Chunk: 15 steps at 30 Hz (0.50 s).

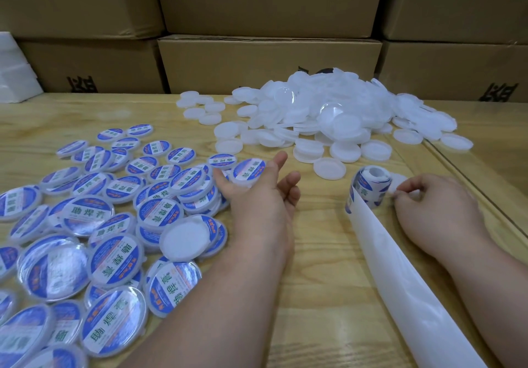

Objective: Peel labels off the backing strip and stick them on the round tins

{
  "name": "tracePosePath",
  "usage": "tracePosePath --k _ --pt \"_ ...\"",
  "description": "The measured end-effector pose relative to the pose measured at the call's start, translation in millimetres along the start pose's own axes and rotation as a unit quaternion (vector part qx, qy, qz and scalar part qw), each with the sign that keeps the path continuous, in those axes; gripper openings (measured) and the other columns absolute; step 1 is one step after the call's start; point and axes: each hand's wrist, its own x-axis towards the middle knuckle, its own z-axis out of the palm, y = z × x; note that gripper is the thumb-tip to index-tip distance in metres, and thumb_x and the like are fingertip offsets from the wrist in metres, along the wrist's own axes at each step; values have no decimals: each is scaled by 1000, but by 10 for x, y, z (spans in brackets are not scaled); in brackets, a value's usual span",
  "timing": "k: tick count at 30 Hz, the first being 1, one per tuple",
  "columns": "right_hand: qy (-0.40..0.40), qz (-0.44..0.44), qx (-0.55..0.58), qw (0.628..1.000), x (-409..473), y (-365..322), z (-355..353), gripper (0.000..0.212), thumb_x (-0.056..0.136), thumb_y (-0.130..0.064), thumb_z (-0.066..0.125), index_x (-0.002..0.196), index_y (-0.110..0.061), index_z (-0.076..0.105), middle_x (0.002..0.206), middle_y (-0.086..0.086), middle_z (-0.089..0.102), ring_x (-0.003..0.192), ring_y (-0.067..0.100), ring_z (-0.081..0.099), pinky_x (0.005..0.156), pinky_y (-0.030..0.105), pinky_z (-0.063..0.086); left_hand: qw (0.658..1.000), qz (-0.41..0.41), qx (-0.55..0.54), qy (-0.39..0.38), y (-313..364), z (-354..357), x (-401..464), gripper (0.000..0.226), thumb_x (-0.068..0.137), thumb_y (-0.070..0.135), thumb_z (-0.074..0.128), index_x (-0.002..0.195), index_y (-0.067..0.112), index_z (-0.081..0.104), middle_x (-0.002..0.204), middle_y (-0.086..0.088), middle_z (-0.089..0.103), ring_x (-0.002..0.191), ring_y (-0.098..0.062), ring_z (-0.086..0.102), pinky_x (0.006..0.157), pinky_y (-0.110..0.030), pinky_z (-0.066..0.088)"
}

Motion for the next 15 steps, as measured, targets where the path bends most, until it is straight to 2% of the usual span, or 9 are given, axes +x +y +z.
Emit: tracePosePath --k 2,5,7,9,11,13,14,15 --pt "8 -2 11 1000 5 1 4 7 92 -26 58 89 -28 65 104 2 56 119 35 51 103 50 43 1000 6 6 -1 -7 -3 2 103 97 4 61 149 61 -8 97 -2 80 58 -14 69 51 -23 52" --pt "21 5 26 999 43 27 23 8 93 -27 58 95 -26 65 119 9 60 121 36 50 106 52 41 999 18 34 -26 -43 -41 31 97 103 9 52 147 63 -15 98 0 80 57 -13 69 50 -22 52" --pt "13 4 35 999 66 49 32 21 92 -32 60 111 -26 65 133 9 57 129 36 47 109 52 38 996 30 70 -53 -75 -66 41 87 106 13 45 147 64 -12 101 1 80 54 -12 65 51 -22 51" --pt "-9 -7 13 1000 60 48 34 39 91 -38 61 129 -32 59 146 3 50 136 34 41 111 51 34 991 37 104 -81 -99 -80 47 78 105 13 43 149 62 0 100 0 80 50 -12 61 52 -23 51" --pt "-25 -15 -25 999 65 49 45 42 90 -43 60 131 -37 59 151 -4 47 138 31 39 110 49 32 985 45 136 -96 -109 -73 43 54 104 14 46 144 48 32 91 0 80 47 -11 56 50 -22 48" --pt "-26 -12 -33 999 77 52 56 36 88 -46 61 122 -36 63 143 -4 53 133 31 44 105 47 34 982 46 151 -102 -104 -48 17 21 103 20 54 119 34 58 76 1 75 44 -11 52 47 -21 45" --pt "-19 -9 -24 999 77 52 57 31 86 -47 63 116 -36 65 136 -3 57 129 31 47 103 47 35 982 42 147 -106 -98 -34 -6 7 102 25 58 106 28 62 71 2 72 44 -10 50 46 -20 44" --pt "-12 -7 -13 1000 76 52 57 26 85 -47 65 109 -36 65 130 -2 60 126 31 49 102 46 37 982 42 151 -106 -102 -27 -21 8 101 28 61 95 24 64 68 2 69 44 -10 49 45 -19 44"
